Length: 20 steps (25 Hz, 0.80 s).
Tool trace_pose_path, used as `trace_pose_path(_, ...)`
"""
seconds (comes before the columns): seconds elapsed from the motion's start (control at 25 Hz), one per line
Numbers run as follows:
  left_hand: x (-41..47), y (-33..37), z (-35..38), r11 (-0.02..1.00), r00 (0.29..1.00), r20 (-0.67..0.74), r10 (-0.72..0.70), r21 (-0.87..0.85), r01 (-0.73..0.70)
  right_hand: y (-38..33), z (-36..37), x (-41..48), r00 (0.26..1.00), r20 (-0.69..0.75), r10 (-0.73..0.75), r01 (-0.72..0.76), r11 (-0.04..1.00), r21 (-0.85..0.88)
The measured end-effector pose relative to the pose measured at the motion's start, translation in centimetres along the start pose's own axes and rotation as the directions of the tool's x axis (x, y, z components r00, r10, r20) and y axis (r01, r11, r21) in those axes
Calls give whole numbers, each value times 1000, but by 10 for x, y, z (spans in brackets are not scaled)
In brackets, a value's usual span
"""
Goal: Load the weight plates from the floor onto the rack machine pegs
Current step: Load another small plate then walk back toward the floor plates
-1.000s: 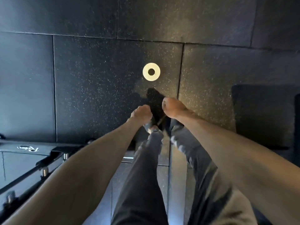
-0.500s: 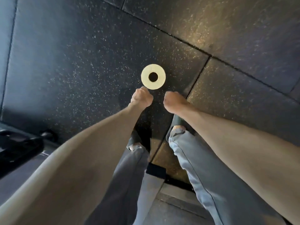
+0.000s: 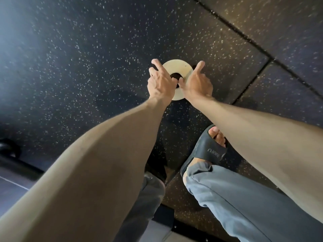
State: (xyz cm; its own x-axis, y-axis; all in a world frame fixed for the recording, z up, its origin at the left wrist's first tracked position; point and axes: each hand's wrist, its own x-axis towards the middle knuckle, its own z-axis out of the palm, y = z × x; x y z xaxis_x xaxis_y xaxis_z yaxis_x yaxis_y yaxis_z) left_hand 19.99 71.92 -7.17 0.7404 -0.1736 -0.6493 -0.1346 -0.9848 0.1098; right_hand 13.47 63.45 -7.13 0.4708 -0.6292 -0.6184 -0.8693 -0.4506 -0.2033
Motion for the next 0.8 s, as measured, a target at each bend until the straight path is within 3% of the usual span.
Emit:
trace_pose_path(0.12,1,-6,-1,996,995,-25,92,8,-92,1,-1,-4,991,-5,-136,134,985,-110)
trace_pose_path(0.28,-36,-11,-39,989,991,12,137,57,-137,-6,-41,-42,984,36,-176,179,969,-172)
trace_pose_path(0.4,-99,-16,-115,985,983,69,170,17,-171,-21,-102,-103,973,62,-220,227,963,-144)
trace_pose_path(0.52,-183,-24,-210,988,988,37,152,-32,-150,-46,-174,-184,938,115,-327,336,939,-74)
trace_pose_path(0.64,-268,-39,-309,967,971,-14,240,91,-238,-75,-249,-271,880,137,-454,466,882,-67)
trace_pose_path(0.8,-366,-66,-421,835,903,89,420,353,-422,-106,-334,-353,782,75,-619,622,782,-36)
